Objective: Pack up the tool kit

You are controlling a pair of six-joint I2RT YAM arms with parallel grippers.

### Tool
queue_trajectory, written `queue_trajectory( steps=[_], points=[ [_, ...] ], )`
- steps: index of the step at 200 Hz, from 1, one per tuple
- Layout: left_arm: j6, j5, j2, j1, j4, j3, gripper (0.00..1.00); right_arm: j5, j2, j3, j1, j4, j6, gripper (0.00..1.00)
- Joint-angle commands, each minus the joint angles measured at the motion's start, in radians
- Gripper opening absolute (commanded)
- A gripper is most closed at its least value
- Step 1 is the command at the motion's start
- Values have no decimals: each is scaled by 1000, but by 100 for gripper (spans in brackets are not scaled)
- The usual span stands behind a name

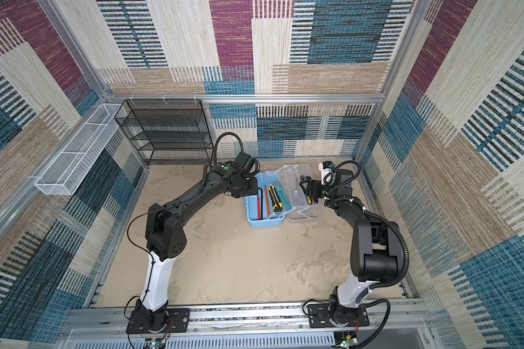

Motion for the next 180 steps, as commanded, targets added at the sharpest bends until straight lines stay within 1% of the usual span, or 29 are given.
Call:
queue_trajectory(
  steps=[1,31,51,67,90,180],
  points=[
    [18,-32,-22,2,19,-37,57,-37,9,14,0,38,-10,86],
    [4,-45,-54,3,37,-113,57,-50,20,20,1,31,-12,85],
    [-7,-33,-81,4,76,-173,57,-72,27,20,1,28,-13,84],
    [-16,-26,-92,4,92,-205,57,-68,33,23,0,25,-12,84],
    [-19,-19,-93,5,95,-220,56,-52,42,27,1,8,-16,84],
    [-36,37,-74,5,133,-263,53,-132,12,39,1,11,23,78]
  ],
)
